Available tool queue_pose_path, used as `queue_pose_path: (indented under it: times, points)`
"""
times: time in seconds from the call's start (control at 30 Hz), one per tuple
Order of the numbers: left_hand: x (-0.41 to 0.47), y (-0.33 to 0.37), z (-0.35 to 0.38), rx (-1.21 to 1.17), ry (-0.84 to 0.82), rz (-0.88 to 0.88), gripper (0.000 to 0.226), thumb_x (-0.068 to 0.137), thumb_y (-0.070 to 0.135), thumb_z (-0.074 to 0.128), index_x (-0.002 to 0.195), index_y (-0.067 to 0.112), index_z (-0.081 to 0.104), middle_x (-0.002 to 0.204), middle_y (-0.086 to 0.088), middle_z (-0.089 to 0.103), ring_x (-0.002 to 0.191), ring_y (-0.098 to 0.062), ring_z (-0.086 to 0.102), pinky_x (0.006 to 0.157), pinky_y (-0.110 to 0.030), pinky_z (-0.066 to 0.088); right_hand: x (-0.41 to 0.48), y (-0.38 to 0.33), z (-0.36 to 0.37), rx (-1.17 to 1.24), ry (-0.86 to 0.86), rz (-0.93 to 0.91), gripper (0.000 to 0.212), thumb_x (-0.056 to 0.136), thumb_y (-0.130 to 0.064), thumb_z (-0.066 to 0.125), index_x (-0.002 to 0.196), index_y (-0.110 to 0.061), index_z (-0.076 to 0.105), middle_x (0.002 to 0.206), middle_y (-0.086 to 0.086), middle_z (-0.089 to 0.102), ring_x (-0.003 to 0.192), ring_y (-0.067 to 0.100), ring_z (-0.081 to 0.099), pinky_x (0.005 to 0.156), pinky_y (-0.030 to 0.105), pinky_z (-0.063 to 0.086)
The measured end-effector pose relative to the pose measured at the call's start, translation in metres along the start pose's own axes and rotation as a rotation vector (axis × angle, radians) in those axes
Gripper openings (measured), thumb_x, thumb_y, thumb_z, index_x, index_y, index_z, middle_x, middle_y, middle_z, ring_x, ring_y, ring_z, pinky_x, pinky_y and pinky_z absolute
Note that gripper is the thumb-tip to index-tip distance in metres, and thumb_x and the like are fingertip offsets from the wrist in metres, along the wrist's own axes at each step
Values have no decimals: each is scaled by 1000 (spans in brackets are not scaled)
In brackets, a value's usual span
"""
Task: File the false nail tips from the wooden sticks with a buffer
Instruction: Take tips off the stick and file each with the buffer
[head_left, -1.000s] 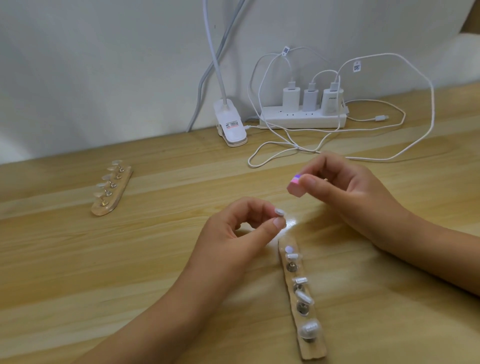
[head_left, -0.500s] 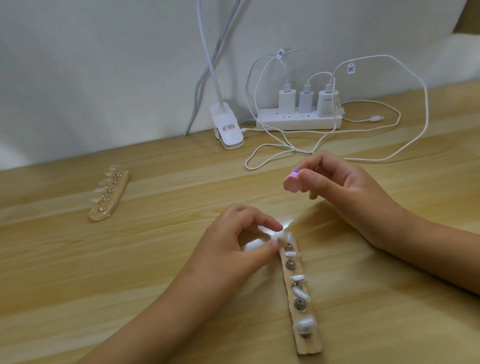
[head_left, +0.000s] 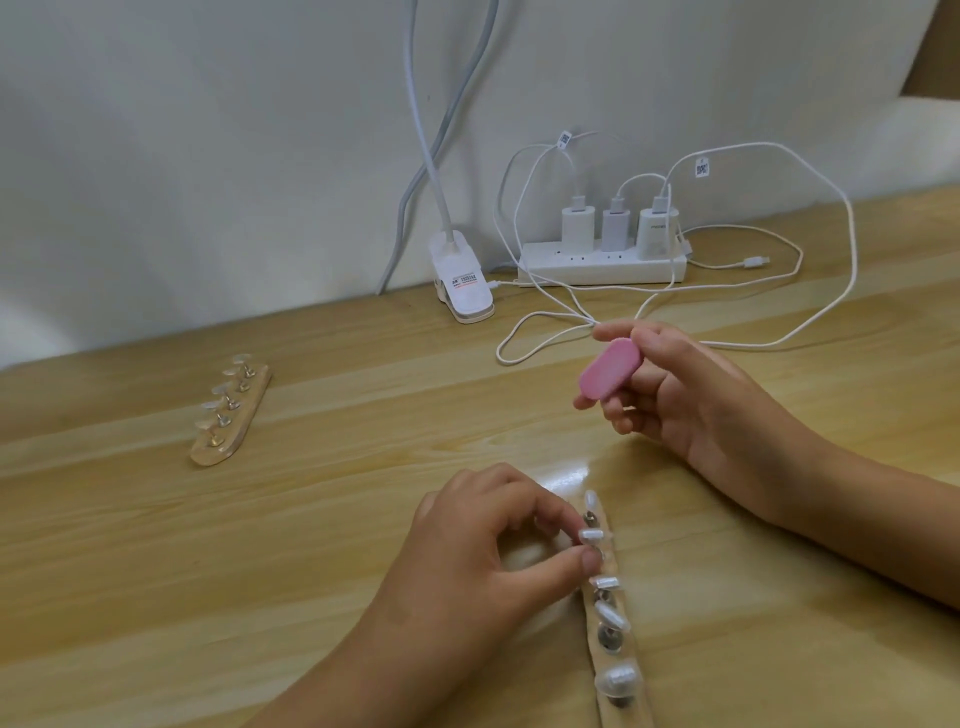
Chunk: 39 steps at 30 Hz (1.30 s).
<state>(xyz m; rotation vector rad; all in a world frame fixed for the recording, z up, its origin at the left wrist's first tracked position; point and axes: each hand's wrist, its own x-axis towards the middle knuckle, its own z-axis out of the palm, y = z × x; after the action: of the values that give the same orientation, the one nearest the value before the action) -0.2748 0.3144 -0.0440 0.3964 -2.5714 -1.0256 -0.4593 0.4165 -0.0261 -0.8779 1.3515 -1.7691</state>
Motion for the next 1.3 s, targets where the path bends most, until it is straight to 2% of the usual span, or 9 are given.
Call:
queue_pose_path:
  times: [0.27,0.43,0.57,0.63,0.73,0.87,1.0,1.13,1.3]
  points:
    - [2,1,-3,-393,82,-147,17,62,43,76,70,29,70,77,15,69,72,-3,56,67,-15,43,5,-5,-7,292,-89,252,49,81,-47,63,115,-13,62,92,8,71,71,10,62,65,22,55]
    - [3,2,-6,-692,251,-173,12,69,32,76,78,27,71,88,1,75,83,-8,68,75,-15,52,6,-1,-6,248,-153,193,51,66,-53,81,100,-16,72,96,8,72,74,10,64,66,21,55]
    - [5,1,-3,-641,177,-186,16,72,30,72,87,33,75,90,4,76,90,-18,70,83,-24,53,-3,4,-2,-168,-52,-111,27,72,-49,72,87,-27,75,91,-3,73,80,5,62,70,14,51]
    - [5,0,-4,-611,161,-179,15,74,32,71,87,35,77,92,8,75,90,-21,68,80,-20,52,-10,5,0,-359,-25,-275,31,72,-51,73,91,-28,72,92,-5,72,83,6,65,74,13,50]
    - [6,2,-5,-602,145,-167,11,76,33,75,86,34,77,87,10,75,79,-10,64,70,-11,49,-18,8,4,-506,-107,-409,29,76,-46,72,95,-24,69,95,-8,69,86,13,63,81,23,51]
    - [5,2,-7,-618,155,-148,18,70,42,73,84,32,77,80,9,74,76,-2,62,67,-10,47,-19,9,5,-605,-130,-414,27,79,-40,68,99,-23,68,96,-16,66,90,13,60,83,32,49]
    - [4,0,-7,-588,153,-141,17,71,41,71,85,33,77,82,8,74,78,-4,64,69,-12,49,-20,9,5,-656,-196,-481,35,83,-49,68,104,-22,66,100,-12,65,92,16,60,83,31,49]
    - [5,-2,-6,-562,162,-128,18,72,40,70,86,30,77,85,6,74,81,-11,66,70,-13,50,-17,10,4,-641,-144,-377,27,77,-49,68,95,-30,69,96,-9,66,90,17,59,83,39,50]
    - [4,-2,-5,-528,156,-115,13,76,37,70,86,31,76,86,7,73,82,-10,65,70,-15,50,-19,10,6,-734,-195,-538,32,81,-43,70,102,-21,66,99,-13,64,92,14,59,80,24,47]
